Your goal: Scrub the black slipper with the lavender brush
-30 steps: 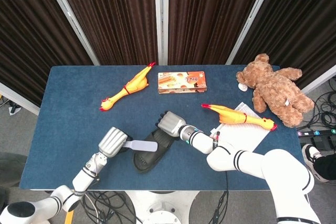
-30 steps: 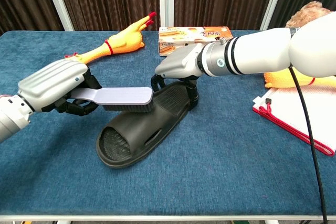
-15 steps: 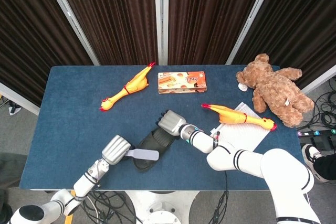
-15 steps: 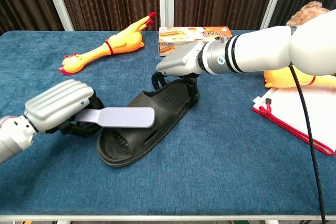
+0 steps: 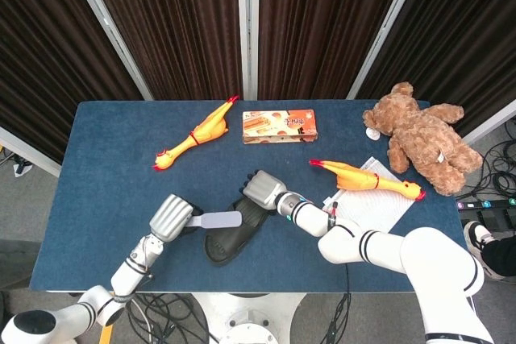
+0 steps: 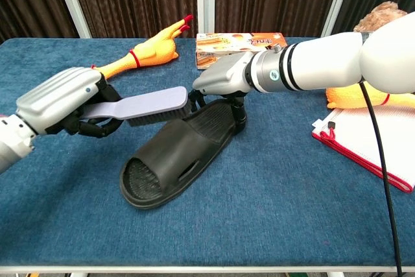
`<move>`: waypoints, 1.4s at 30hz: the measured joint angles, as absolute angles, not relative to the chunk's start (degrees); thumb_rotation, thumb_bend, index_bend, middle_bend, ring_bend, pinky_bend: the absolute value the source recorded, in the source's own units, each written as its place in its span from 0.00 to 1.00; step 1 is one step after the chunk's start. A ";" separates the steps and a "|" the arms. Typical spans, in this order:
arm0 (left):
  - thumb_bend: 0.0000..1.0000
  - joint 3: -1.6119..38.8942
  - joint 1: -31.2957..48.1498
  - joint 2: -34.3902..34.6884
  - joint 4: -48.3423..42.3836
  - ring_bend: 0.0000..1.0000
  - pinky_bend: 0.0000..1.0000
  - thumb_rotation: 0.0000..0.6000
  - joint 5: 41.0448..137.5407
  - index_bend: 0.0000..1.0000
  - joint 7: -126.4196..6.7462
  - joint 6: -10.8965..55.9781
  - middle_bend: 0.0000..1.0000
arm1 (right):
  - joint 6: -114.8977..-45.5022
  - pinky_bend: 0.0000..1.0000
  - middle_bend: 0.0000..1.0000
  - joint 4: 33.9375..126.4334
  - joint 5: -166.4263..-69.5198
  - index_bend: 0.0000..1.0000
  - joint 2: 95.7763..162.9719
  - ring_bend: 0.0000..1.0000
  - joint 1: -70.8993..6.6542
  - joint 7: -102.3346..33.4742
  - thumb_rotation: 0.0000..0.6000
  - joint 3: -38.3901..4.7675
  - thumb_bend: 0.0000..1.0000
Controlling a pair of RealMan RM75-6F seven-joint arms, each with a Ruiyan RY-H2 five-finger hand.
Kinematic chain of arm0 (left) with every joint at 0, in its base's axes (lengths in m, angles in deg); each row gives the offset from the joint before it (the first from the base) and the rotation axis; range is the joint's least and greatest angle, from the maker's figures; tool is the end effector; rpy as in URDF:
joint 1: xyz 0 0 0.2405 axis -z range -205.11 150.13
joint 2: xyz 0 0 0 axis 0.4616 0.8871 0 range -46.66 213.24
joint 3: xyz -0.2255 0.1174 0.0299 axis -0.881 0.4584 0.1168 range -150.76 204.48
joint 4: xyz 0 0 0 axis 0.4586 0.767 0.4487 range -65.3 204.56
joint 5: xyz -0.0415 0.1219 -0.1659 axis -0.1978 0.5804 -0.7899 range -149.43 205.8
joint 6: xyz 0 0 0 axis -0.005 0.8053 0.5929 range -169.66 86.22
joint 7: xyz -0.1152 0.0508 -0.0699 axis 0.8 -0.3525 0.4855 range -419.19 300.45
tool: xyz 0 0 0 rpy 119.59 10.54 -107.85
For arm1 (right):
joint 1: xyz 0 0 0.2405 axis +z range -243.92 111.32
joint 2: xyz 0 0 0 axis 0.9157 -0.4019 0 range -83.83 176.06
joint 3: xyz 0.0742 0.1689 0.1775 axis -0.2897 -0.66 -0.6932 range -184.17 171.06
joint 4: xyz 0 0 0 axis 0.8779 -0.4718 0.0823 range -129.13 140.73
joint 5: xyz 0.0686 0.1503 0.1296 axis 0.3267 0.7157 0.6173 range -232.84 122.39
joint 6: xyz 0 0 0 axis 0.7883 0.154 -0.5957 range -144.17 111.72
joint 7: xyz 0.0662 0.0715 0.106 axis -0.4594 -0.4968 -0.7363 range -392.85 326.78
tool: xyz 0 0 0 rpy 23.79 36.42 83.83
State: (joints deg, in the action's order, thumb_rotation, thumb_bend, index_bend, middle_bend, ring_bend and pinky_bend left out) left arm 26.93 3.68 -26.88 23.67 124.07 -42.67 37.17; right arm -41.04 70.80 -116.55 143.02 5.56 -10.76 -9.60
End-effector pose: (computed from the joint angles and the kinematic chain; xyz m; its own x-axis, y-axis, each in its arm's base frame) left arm -0.2038 0.2874 -0.0713 0.2274 0.1126 0.9673 0.8249 -0.5501 -0.1299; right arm -0.0555 -0.3900 -0.1020 0.8676 -0.2340 0.4389 -0.4364 -0.7812 0.4463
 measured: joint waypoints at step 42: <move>0.55 31.94 4.73 -26.70 25.02 0.98 1.00 1.00 124.32 1.00 -45.19 29.98 1.00 | -42.45 0.24 0.35 71.89 -114.53 0.46 142.52 0.16 6.38 -10.50 1.00 -8.19 0.09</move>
State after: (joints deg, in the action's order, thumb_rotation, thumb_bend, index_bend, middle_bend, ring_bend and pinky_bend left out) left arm 31.94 4.73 -26.70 25.02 124.32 -45.19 29.98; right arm -42.45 71.89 -114.53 142.52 6.38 -10.50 -8.19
